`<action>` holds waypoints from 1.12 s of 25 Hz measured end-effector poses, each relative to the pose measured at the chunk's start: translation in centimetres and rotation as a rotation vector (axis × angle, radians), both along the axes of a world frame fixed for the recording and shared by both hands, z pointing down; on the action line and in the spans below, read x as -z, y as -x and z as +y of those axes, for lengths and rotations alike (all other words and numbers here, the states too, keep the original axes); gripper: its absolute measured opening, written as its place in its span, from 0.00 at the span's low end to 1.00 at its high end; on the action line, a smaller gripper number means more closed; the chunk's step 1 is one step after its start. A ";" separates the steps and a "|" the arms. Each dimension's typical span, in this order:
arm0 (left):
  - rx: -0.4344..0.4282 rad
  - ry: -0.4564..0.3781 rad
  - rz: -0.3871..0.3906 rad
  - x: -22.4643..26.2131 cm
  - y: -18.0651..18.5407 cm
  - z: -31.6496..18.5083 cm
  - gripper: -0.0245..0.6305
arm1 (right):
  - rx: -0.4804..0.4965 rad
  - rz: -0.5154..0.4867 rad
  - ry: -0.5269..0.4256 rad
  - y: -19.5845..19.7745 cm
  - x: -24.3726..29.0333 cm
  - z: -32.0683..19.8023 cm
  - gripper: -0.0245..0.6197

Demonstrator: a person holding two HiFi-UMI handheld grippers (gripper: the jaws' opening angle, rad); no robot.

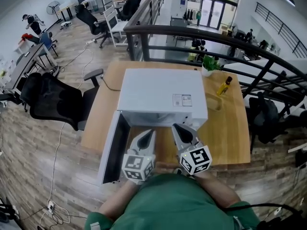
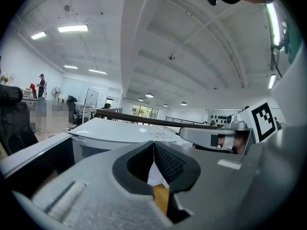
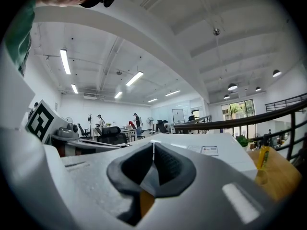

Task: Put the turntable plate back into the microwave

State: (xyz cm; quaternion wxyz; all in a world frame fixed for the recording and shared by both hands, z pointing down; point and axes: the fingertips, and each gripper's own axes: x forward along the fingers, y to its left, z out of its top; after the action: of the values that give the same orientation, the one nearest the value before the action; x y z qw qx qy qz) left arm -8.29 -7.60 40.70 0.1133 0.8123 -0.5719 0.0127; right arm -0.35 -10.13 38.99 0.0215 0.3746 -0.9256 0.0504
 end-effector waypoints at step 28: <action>0.019 0.008 -0.011 -0.4 -0.2 0.1 0.06 | 0.031 0.000 0.001 -0.3 -0.6 0.3 0.04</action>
State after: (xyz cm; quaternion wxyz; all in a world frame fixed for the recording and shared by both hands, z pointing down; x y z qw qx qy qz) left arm -8.04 -7.51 41.13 0.1135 0.8062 -0.5803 0.0183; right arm -0.10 -9.85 39.56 0.0223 0.3600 -0.9313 0.0503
